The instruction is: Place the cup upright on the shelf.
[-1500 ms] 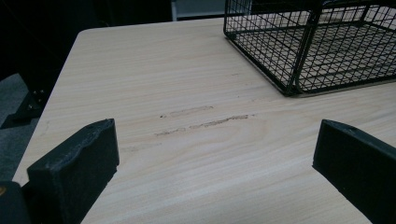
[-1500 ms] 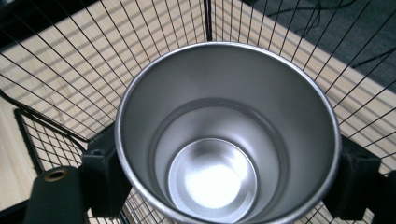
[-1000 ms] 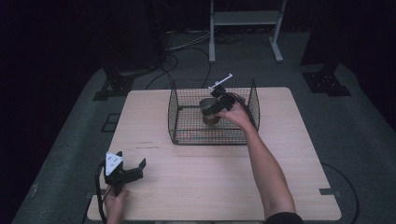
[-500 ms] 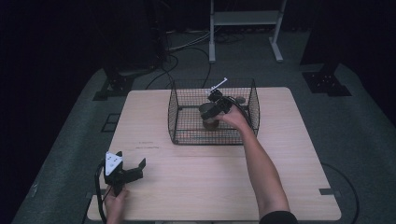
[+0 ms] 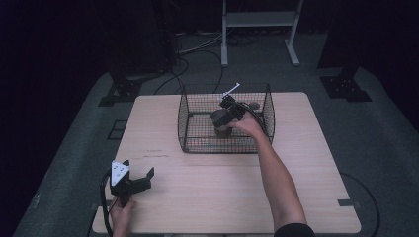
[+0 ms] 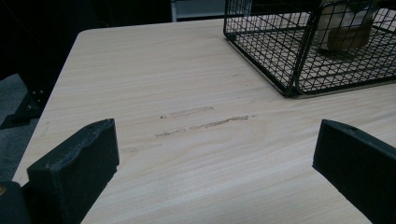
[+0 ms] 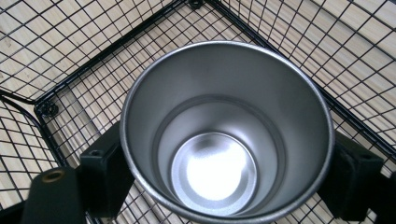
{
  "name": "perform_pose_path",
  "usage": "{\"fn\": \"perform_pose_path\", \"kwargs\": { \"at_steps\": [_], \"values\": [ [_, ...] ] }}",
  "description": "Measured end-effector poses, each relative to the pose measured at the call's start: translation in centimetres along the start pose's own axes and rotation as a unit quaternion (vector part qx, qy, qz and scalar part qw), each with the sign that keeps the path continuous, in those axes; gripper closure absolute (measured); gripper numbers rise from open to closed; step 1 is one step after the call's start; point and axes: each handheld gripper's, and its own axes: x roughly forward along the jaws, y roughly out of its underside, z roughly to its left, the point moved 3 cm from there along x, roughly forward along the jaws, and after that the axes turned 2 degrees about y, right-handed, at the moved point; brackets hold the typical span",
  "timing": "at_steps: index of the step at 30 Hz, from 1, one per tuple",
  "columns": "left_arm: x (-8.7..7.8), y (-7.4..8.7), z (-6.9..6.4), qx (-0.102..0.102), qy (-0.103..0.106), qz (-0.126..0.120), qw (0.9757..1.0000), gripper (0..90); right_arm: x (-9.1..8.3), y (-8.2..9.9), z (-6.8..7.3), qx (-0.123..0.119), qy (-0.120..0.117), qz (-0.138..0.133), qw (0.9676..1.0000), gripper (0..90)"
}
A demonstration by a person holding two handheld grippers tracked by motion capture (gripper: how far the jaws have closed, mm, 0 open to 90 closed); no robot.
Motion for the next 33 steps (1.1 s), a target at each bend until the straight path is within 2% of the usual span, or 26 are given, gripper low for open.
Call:
{"fn": "perform_pose_path", "kwargs": {
  "at_steps": [3, 17, 23, 29, 33],
  "values": [
    [0.0, 0.0, 0.0, -0.002, 0.000, -0.002, 1.0000, 0.0, -0.1, 0.0, 0.1, 0.003, -0.003, 0.000, 1.0000, 13.2],
    [0.0, 0.0, -0.1, 0.002, -0.001, 0.001, 1.0000, 0.0, -0.7, 0.0, 0.2, 0.000, 0.000, 0.002, 1.0000, 11.7],
    [0.0, 0.0, -0.1, 0.001, -0.002, 0.002, 1.0000, 0.0, -1.2, 0.0, 0.2, 0.002, 0.001, -0.009, 1.0000, 10.5],
    [0.1, 0.0, -0.1, 0.003, -0.002, 0.003, 1.0000, 0.0, -1.7, -0.3, 0.3, 0.005, 0.003, -0.023, 0.9997, 2.1],
    [0.1, 0.0, -0.2, 0.002, -0.003, 0.003, 1.0000, 0.0, -2.3, -0.4, 0.2, 0.011, 0.000, -0.034, 0.9994, 2.0]
  ]
}}
